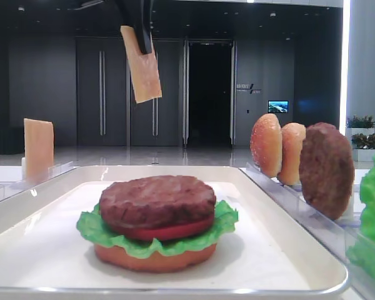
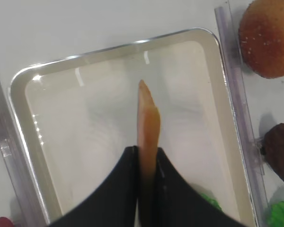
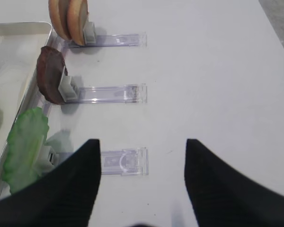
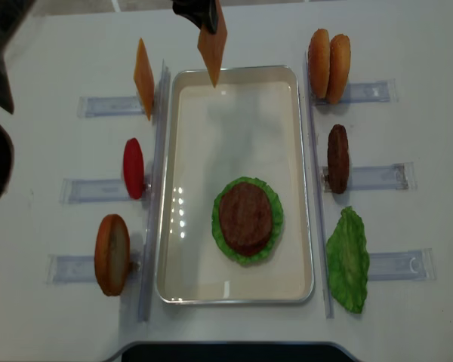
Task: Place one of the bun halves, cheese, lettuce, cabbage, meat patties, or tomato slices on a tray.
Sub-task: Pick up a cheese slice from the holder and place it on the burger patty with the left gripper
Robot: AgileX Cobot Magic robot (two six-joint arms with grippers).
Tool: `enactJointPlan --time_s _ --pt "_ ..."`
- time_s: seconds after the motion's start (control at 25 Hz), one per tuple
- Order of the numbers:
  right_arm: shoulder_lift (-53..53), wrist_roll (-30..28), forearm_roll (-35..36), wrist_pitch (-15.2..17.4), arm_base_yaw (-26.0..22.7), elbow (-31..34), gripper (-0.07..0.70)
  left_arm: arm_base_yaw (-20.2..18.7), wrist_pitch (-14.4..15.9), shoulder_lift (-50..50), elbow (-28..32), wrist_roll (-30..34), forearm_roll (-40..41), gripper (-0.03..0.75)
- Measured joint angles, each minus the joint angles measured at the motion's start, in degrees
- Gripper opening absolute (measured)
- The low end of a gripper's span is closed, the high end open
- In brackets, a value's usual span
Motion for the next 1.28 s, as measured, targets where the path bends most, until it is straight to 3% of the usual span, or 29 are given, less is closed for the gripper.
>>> enactJointPlan --time_s 0.32,0.52,0.88,1.0,1.28 --pt "0.0 0.0 0.0 0.0 0.0 0.0 0.408 -4.89 0.0 0.0 0.0 -1.34 -0.29 0.034" --pt "0.0 0.0 0.0 0.0 0.0 0.0 0.408 -5.77 0.0 -0.12 0.31 -1.39 -1.78 0.034" --pt "0.0 0.0 0.0 0.0 0.0 0.0 0.408 -6.06 -0.15 -8.4 14.23 -1.7 0.6 0.034" --pt "0.0 0.0 0.0 0.0 0.0 0.0 0.408 -6.06 -2.21 -12.14 20.74 -1.81 0.1 0.034" --pt "0.0 0.0 0.0 0.0 0.0 0.0 0.408 -6.06 -11.15 -20.06 34.45 -1.96 -4.81 0.034"
